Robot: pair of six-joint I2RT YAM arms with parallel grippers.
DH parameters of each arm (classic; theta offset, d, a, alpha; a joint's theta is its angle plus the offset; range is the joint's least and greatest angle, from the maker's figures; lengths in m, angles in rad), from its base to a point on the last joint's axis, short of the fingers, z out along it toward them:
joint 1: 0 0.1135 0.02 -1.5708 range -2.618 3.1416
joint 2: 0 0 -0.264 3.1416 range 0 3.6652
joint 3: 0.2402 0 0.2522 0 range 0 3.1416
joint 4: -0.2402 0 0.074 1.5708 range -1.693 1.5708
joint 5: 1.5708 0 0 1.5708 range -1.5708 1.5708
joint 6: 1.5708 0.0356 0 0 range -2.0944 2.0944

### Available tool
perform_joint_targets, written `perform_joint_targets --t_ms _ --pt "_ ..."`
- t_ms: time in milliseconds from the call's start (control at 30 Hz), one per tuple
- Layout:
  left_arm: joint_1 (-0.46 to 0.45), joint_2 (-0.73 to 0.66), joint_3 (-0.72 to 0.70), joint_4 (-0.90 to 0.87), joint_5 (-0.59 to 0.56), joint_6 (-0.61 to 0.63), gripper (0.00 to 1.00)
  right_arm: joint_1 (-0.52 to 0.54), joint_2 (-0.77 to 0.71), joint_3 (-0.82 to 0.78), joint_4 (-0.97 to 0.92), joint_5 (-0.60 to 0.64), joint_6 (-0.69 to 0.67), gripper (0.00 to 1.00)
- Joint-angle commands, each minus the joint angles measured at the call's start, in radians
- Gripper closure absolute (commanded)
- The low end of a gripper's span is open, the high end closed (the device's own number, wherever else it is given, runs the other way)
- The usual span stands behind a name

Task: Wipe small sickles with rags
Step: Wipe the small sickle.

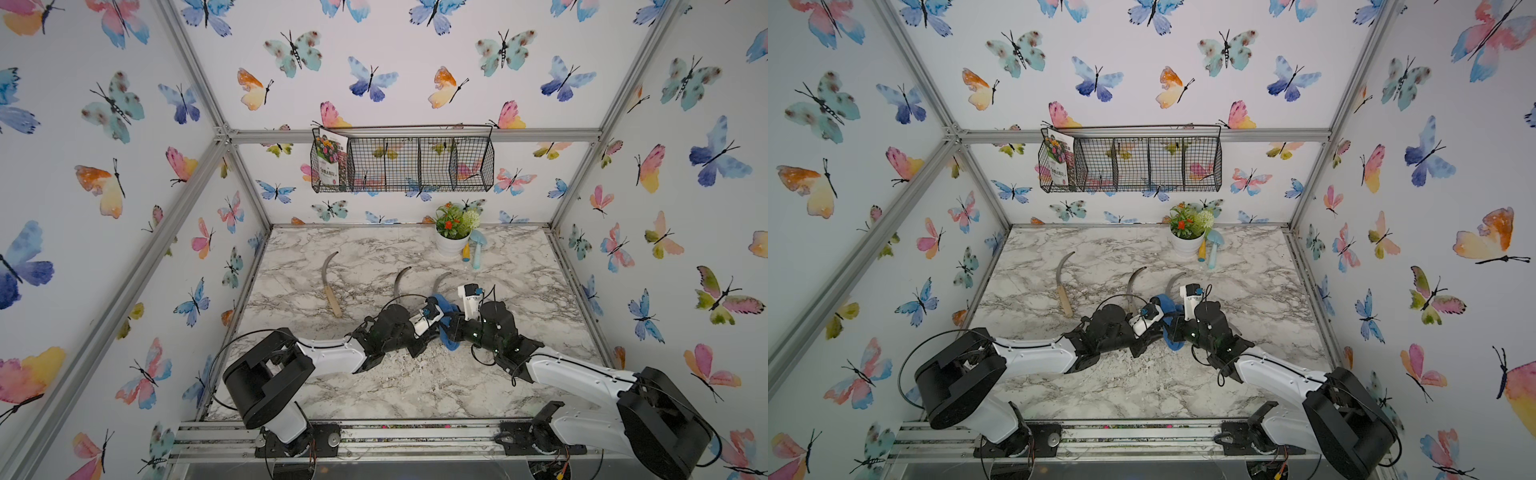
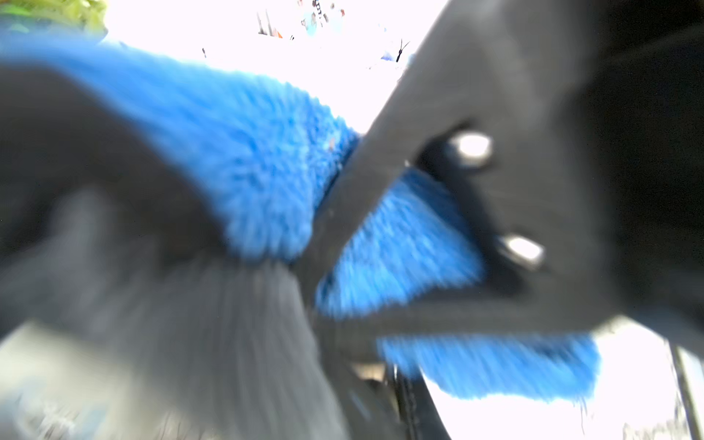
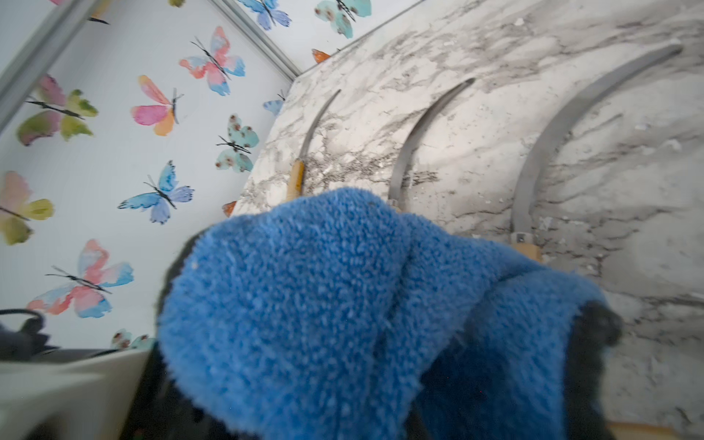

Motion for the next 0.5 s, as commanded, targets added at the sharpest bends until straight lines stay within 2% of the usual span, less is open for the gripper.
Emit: perform_joint_targets --t_ms 0,233,333,467 --pt "0.025 -0.073 -0.004 0.084 0.033 0.012 1.00 -0.006 0.034 0.007 -0.089 0.144 -0.023 0.98" --pt "0.026 -0.083 -0.006 0.080 0.053 0.012 1.00 -0.102 0.003 0.001 -0.172 0.216 -0.065 0.98" --pt "0.025 -0.073 0.005 0.070 0.048 0.013 1.00 -0.105 -0.007 0.023 -0.217 0.247 -0.079 0.98" --pt "0.026 -0.079 -0.004 0.080 0.052 0.017 1.00 -0.104 0.012 0.060 -0.229 0.174 -0.095 0.98"
